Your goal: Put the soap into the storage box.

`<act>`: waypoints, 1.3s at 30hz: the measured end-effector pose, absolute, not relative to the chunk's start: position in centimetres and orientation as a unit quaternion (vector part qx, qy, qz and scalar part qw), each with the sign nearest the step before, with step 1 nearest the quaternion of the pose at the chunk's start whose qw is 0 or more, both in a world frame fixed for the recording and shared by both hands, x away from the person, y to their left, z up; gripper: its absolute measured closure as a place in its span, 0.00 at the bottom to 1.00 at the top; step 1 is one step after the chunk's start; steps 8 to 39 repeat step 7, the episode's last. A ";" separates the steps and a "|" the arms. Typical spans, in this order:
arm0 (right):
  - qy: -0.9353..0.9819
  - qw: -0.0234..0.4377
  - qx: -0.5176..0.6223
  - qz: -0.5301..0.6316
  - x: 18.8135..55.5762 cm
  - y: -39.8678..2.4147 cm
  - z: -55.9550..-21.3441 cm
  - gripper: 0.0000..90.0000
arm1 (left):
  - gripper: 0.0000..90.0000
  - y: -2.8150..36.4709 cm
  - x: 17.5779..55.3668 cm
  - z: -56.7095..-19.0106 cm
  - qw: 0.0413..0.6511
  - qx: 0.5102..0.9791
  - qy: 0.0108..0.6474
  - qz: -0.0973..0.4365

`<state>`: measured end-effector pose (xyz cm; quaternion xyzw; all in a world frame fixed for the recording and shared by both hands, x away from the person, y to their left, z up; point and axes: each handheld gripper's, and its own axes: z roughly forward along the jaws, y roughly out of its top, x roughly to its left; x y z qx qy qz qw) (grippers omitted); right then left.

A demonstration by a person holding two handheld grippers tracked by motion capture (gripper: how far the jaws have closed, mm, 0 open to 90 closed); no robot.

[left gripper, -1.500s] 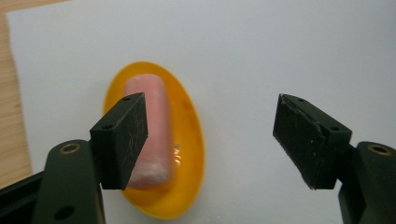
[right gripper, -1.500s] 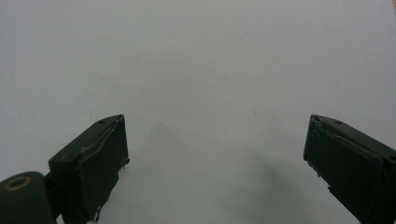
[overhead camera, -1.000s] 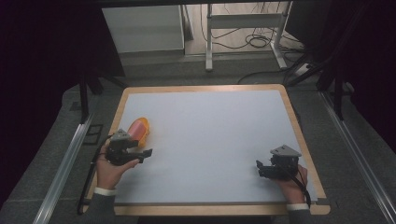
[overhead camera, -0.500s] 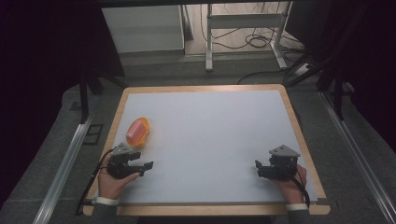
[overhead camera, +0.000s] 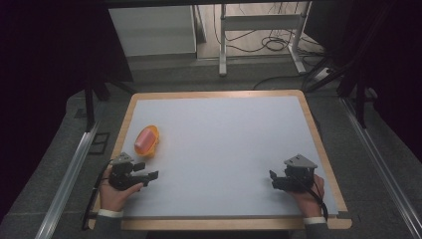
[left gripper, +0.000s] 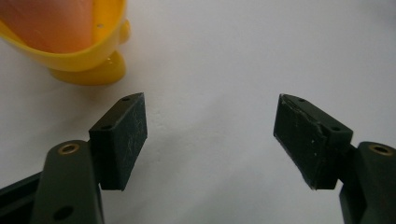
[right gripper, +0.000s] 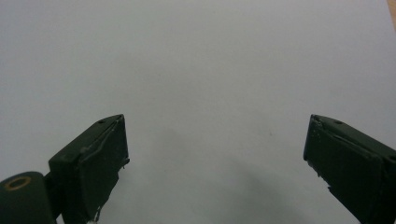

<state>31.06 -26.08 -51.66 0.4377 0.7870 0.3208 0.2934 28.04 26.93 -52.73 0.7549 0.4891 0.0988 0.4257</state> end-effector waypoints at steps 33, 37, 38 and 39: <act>0.793 0.292 0.428 0.322 31.1 -25.3 -51.8 0.07 | 0.29 27.1 28.1 -52.7 0.429 0.753 0.491 0.093; 0.793 0.292 0.428 0.322 31.1 -25.3 -51.8 0.07 | 0.29 27.1 28.1 -52.7 0.429 0.753 0.491 0.093; 0.793 0.292 0.428 0.322 31.1 -25.3 -51.8 0.07 | 0.29 27.1 28.1 -52.7 0.429 0.753 0.491 0.093; 0.793 0.292 0.428 0.322 31.1 -25.3 -51.8 0.07 | 0.29 27.1 28.1 -52.7 0.429 0.753 0.491 0.093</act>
